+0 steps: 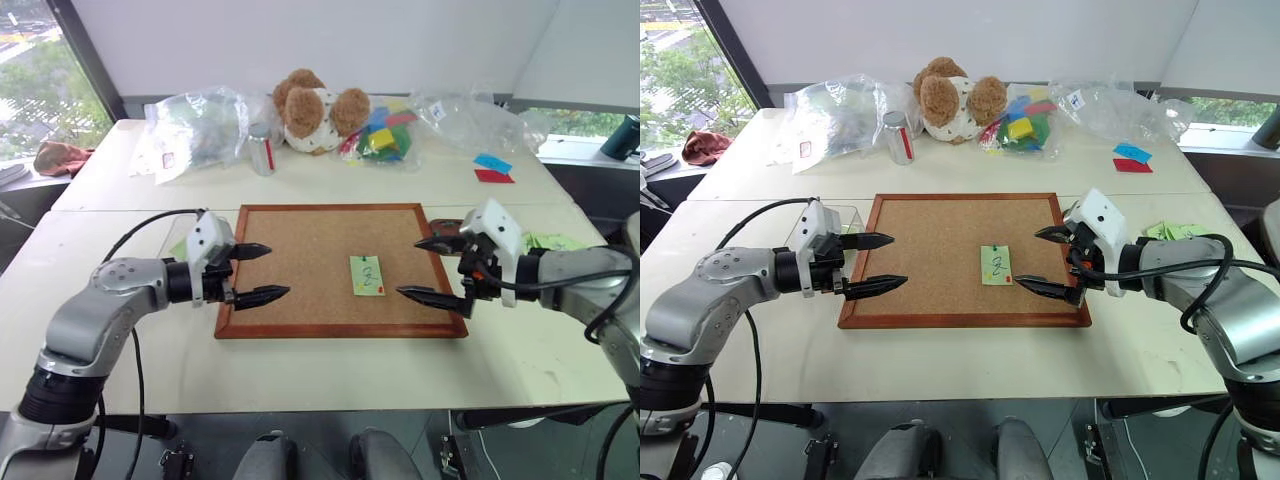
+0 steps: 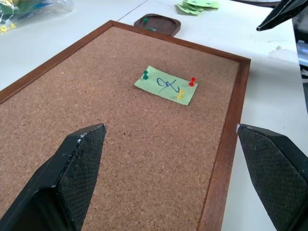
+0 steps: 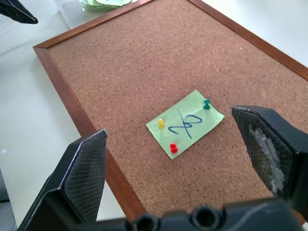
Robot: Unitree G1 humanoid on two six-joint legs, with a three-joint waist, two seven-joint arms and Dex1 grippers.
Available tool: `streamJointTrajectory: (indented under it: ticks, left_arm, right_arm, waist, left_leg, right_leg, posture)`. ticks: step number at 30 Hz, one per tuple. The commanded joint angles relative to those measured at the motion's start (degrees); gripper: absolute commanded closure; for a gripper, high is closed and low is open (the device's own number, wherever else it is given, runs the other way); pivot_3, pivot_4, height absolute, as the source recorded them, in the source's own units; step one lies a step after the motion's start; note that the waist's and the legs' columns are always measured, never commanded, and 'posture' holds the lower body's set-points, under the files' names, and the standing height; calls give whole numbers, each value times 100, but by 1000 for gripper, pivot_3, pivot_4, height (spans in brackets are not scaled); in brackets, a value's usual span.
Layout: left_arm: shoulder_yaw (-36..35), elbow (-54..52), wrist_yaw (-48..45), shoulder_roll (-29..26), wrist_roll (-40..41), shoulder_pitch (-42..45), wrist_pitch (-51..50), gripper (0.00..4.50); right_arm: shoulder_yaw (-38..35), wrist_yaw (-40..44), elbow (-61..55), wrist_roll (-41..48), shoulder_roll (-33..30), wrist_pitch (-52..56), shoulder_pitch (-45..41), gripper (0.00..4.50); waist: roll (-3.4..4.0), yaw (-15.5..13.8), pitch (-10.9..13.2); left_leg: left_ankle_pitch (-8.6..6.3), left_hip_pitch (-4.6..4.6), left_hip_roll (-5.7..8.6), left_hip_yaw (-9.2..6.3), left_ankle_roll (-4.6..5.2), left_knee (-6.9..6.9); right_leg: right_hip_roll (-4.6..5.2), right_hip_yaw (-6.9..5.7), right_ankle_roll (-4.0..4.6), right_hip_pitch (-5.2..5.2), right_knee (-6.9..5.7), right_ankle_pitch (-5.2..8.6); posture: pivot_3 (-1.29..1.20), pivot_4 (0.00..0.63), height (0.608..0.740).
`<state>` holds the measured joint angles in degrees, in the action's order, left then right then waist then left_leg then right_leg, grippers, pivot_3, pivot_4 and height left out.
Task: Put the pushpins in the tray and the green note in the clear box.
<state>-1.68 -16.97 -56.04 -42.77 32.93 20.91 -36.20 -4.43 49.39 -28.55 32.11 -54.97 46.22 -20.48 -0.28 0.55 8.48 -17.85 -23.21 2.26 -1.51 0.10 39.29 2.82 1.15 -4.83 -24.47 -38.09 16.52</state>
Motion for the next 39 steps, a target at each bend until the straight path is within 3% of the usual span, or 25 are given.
streamJointTrajectory:
  ticks: [1, 16, 27, 30, 37, 39]
  left_arm:
    - [-177, -141, 54, -63, 30, 22, 25, 36]
    - [-148, -238, 143, -28, 128, 27, -28, 36]
    - [207, -233, 478, 359, -239, 35, 198, 36]
    - [413, -136, 625, 546, -526, 10, 430, 912]
    - [848, 322, 1025, 1163, -1115, -2, 826, 4465]
    - [1008, 639, 1158, 1383, -1325, -9, 983, 4465]
  right_arm:
    - [8, -1, -33, -41, 41, -110, -119, 0]
    - [45, -43, -11, -52, 72, -119, -154, 0]
    - [97, -93, -16, -74, 133, -112, -197, 0]
    - [109, -112, -33, -65, 162, -98, -198, 0]
    - [352, -385, 170, -262, 506, -133, -340, 0]
    - [523, -575, 322, -394, 745, -118, -448, 0]
  waist:
    - [0, 1, 0]
    - [0, 1, 0]
    - [0, 1, 0]
    - [0, -6, 0]
    - [-1, 7, -1]
    - [-4, 7, -4]
  left_leg:
    - [0, 0, 0, 0, 0, 0]
    - [0, 0, 0, 0, 0, 0]
    - [2, 0, 0, 0, -3, 0]
    - [2, 0, 0, 0, -3, 0]
    - [4, 0, 0, 1, -7, 0]
    - [6, 3, 0, 1, -10, 0]
  right_leg:
    - [0, 0, 0, 0, 0, 0]
    - [0, 0, 0, 0, 0, 0]
    - [0, 0, 0, 0, -1, 0]
    - [0, 0, 0, 0, 0, 0]
    - [-1, 0, 0, 0, -1, 0]
    - [-1, 1, 0, 1, -2, 0]
  posture:
    - [0, 150, 740]
    - [0, 150, 740]
    - [0, 150, 740]
    - [0, 150, 740]
    - [0, 150, 740]
    - [0, 150, 740]
